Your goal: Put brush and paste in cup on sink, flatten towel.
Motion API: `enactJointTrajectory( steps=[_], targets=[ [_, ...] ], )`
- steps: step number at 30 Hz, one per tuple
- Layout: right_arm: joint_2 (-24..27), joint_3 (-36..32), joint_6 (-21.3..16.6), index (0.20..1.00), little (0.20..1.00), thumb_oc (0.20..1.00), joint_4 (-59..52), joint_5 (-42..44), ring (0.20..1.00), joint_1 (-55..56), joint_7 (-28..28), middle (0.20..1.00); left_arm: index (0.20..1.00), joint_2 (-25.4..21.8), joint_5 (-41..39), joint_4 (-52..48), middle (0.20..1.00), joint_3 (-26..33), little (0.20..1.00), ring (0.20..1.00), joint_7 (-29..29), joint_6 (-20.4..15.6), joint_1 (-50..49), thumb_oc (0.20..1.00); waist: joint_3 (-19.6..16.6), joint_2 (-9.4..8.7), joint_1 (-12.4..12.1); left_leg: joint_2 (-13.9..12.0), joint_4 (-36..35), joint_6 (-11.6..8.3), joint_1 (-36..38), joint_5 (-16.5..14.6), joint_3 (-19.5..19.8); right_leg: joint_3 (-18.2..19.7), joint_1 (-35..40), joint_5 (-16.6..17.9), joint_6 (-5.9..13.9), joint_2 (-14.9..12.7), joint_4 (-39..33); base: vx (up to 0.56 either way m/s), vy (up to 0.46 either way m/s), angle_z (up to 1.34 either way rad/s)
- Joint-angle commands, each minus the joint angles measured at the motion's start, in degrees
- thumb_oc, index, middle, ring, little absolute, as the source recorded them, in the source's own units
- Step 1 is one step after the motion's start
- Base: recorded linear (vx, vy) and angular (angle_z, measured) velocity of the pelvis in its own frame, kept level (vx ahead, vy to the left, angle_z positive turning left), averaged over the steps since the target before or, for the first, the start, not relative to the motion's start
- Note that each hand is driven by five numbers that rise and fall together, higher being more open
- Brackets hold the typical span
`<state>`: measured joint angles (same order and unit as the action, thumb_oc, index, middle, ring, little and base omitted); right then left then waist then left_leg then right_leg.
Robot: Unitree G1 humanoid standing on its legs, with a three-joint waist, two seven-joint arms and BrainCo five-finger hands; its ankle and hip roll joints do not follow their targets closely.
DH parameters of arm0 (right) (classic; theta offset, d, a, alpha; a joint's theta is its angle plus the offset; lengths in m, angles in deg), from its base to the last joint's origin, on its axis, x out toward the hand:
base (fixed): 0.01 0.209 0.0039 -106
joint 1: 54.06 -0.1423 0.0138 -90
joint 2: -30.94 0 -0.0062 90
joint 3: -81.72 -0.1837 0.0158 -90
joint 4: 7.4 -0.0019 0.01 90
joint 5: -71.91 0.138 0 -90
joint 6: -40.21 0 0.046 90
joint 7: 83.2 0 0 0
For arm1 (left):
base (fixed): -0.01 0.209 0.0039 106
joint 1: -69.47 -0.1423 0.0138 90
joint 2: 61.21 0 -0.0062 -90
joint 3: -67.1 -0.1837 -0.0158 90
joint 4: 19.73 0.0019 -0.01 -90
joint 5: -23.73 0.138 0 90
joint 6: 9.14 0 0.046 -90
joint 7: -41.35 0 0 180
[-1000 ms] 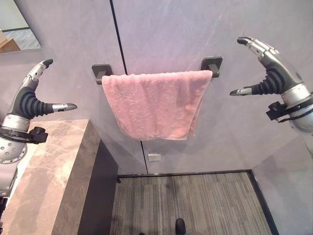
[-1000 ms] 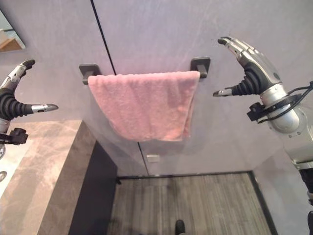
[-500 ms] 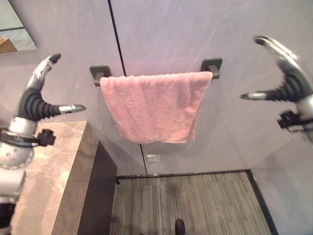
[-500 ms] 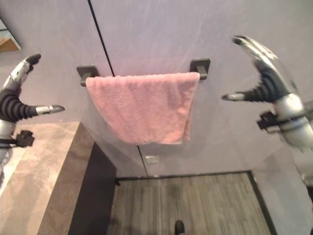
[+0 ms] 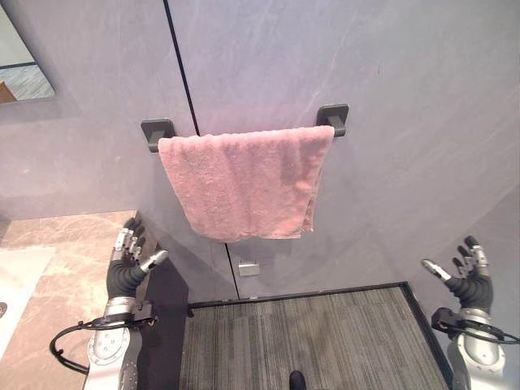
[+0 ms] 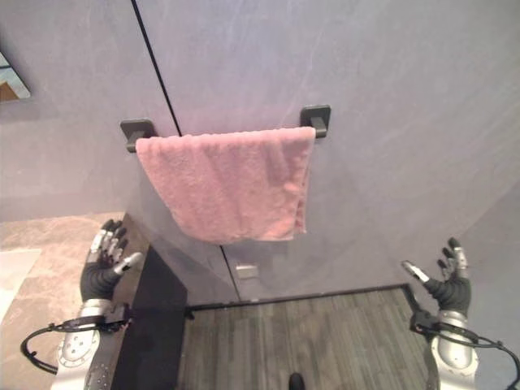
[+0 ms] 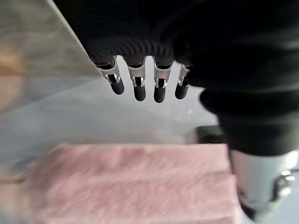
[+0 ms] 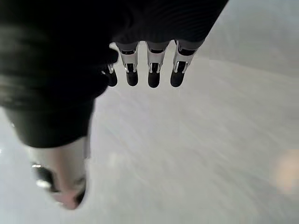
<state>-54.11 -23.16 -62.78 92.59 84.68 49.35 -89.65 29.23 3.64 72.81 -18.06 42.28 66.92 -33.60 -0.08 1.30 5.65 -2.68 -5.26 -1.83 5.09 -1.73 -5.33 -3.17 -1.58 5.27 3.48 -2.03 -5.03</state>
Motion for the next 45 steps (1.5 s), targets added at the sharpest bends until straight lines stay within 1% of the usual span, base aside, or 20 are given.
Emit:
enactJointTrajectory(
  steps=[1, 2, 3, 4, 5, 6, 7, 10, 14, 16, 22, 23, 34, 45],
  targets=[
    [0.45, 3.51, -1.39, 1.000, 1.000, 1.000, 7.23, 6.03, 1.000, -2.68, 2.04, 1.000, 1.000, -3.04, 2.21, 6.67, 1.000, -2.34, 1.000, 1.000, -0.04, -0.62, 0.96, 1.000, -1.54, -2.28, 0.83, -0.01, 0.26, -1.11, -1.69, 2.16, 0.34, 0.81, 3.17, -2.70, 3.31, -2.36, 0.33, 0.00, 0.000, 0.00],
    [-0.34, 5.12, -0.78, 1.000, 1.000, 1.000, 9.78, 8.30, 1.000, -3.02, 3.10, 1.000, 1.000, -3.03, 3.33, 9.34, 1.000, -3.50, 1.000, 1.000, -0.16, -0.08, 0.96, 1.000, -1.38, -2.21, 0.77, -0.06, 0.26, -1.12, -1.59, 2.22, 0.27, 0.75, 3.16, -2.70, 3.32, -2.40, 0.38, 0.00, 0.000, 0.00],
    [-0.26, 5.16, -0.92, 1.000, 1.000, 1.000, 10.02, 8.45, 1.000, -3.15, 3.19, 1.000, 1.000, -3.03, 3.36, 9.54, 1.000, -3.53, 1.000, 1.000, -0.19, -0.20, 1.08, 1.000, -1.34, -2.23, 0.78, -0.06, 0.26, -1.12, -1.57, 2.21, 0.27, 0.75, 3.19, -2.71, 3.32, -2.40, 0.37, 0.00, 0.000, 0.00],
    [-1.58, 8.20, -0.34, 1.000, 1.000, 1.000, 14.35, 12.22, 1.000, -3.75, 4.40, 1.000, 1.000, -3.24, 5.13, 14.29, 1.000, -5.17, 1.000, 1.000, -1.02, 0.45, 1.45, 1.000, -1.14, -2.16, 0.71, 0.00, 0.26, -1.15, -1.38, 2.31, 0.22, 0.75, 3.26, -2.72, 3.34, -2.39, 0.46, 0.00, 0.000, 0.00],
    [-1.53, 8.26, -0.47, 1.000, 1.000, 1.000, 14.56, 12.33, 1.000, -3.88, 4.46, 1.000, 1.000, -3.23, 5.16, 14.45, 1.000, -5.17, 1.000, 1.000, -1.07, 0.34, 1.55, 1.000, -1.09, -2.17, 0.74, 0.00, 0.26, -1.15, -1.36, 2.30, 0.22, 0.75, 3.29, -2.73, 3.34, -2.39, 0.46, 0.00, 0.000, 0.00],
    [-1.97, 10.15, 0.22, 1.000, 1.000, 1.000, 17.14, 13.70, 1.000, -4.38, 5.53, 1.000, 1.000, -3.14, 6.39, 17.52, 1.000, -6.26, 1.000, 1.000, -1.47, 0.92, 1.91, 1.000, -0.95, -2.16, 0.69, 0.04, 0.26, -1.15, -1.28, 2.35, 0.20, 0.86, 3.32, -2.72, 3.29, -2.42, 0.50, 0.00, 0.000, 0.00],
    [-1.99, 11.90, 0.76, 1.000, 1.000, 1.000, 18.98, 12.84, 1.000, -4.44, 6.09, 1.000, 1.000, -3.24, 7.67, 19.98, 1.000, -7.05, 1.000, 1.000, -1.62, 1.28, 2.04, 1.000, -0.80, -2.14, 0.59, 0.06, 0.26, -1.17, -1.17, 2.39, 0.15, 0.81, 3.40, -2.77, 3.27, -2.42, 0.52, 0.00, 0.000, 0.00],
    [-0.35, 15.19, 2.01, 1.000, 1.000, 1.000, 20.48, 8.74, 1.000, -5.10, 6.25, 1.000, 1.000, -3.95, 10.93, 23.20, 1.000, -8.62, 1.000, 1.000, -1.91, 1.96, 2.42, 1.000, -0.54, -2.03, 0.36, 0.05, 0.26, -1.18, -1.03, 2.49, 0.15, 0.81, 3.49, -2.81, 3.25, -2.48, 0.57, 0.00, 0.000, 0.00],
    [0.03, 17.26, 2.54, 1.000, 1.000, 1.000, 23.26, 6.98, 1.000, -6.30, 5.75, 1.000, 1.000, -3.95, 12.29, 26.32, 1.000, -9.59, 1.000, 1.000, -3.02, 1.97, 3.16, 1.000, -0.28, -2.02, 0.21, 0.07, 0.26, -1.19, -1.01, 2.53, 0.13, 0.77, 3.58, -2.83, 3.22, -2.58, 0.62, 0.00, 0.000, 0.00],
    [0.96, 18.37, 3.35, 1.000, 1.000, 1.000, 23.48, 4.76, 1.000, -6.25, 5.63, 1.000, 1.000, -3.74, 13.34, 29.33, 1.000, -10.09, 1.000, 1.000, -3.55, 2.85, 3.13, 1.000, -0.02, -2.13, 0.00, 0.08, 0.26, -1.19, -1.18, 2.65, 0.22, 0.67, 3.45, -2.78, 3.21, -2.57, 0.60, 0.00, 0.000, 0.00],
    [0.96, 18.37, 3.35, 1.000, 1.000, 1.000, 23.49, 4.76, 1.000, -6.26, 5.63, 1.000, 1.000, -3.72, 13.35, 29.35, 1.000, -10.09, 1.000, 1.000, -3.56, 2.84, 3.14, 1.000, -0.03, -2.12, 0.00, 0.08, 0.26, -1.19, -1.19, 2.65, 0.22, 0.67, 3.44, -2.78, 3.21, -2.57, 0.60, 0.00, -0.005, 0.00],
    [1.05, 18.68, 4.18, 1.000, 1.000, 1.000, 23.95, 4.72, 1.000, -5.51, 5.33, 1.000, 1.000, -3.35, 13.68, 30.62, 1.000, -10.41, 1.000, 1.000, -4.00, 3.49, 2.18, 1.000, 0.80, -2.40, -0.25, -0.01, 0.26, -1.27, -1.63, 2.88, 0.46, 0.56, 3.23, -2.76, 3.21, -2.49, 0.41, -0.01, -0.035, 0.00],
    [1.24, 20.10, 4.69, 1.000, 1.000, 1.000, 25.23, 2.64, 1.000, -6.04, 4.27, 1.000, 1.000, -3.58, 14.35, 31.67, 1.000, -12.67, 1.000, 1.000, -3.80, 4.27, 2.13, 1.000, 1.21, -2.54, -0.31, -0.16, 0.26, -1.45, -3.33, 3.36, 0.66, 0.63, 1.77, -2.31, 3.34, -2.36, 0.10, 0.00, -0.004, 0.00],
    [1.21, 21.31, 4.58, 1.000, 1.000, 1.000, 25.21, 1.47, 1.000, -6.58, 3.56, 1.000, 1.000, -4.06, 15.90, 32.45, 1.000, -13.42, 1.000, 1.000, -4.97, 4.11, 3.07, 1.000, 1.38, -2.42, -0.27, -0.13, 0.26, -1.48, -3.89, 3.28, 0.46, 0.88, 0.99, -2.18, 3.50, -2.32, 0.03, 0.00, 0.000, 0.00]
  ],
)
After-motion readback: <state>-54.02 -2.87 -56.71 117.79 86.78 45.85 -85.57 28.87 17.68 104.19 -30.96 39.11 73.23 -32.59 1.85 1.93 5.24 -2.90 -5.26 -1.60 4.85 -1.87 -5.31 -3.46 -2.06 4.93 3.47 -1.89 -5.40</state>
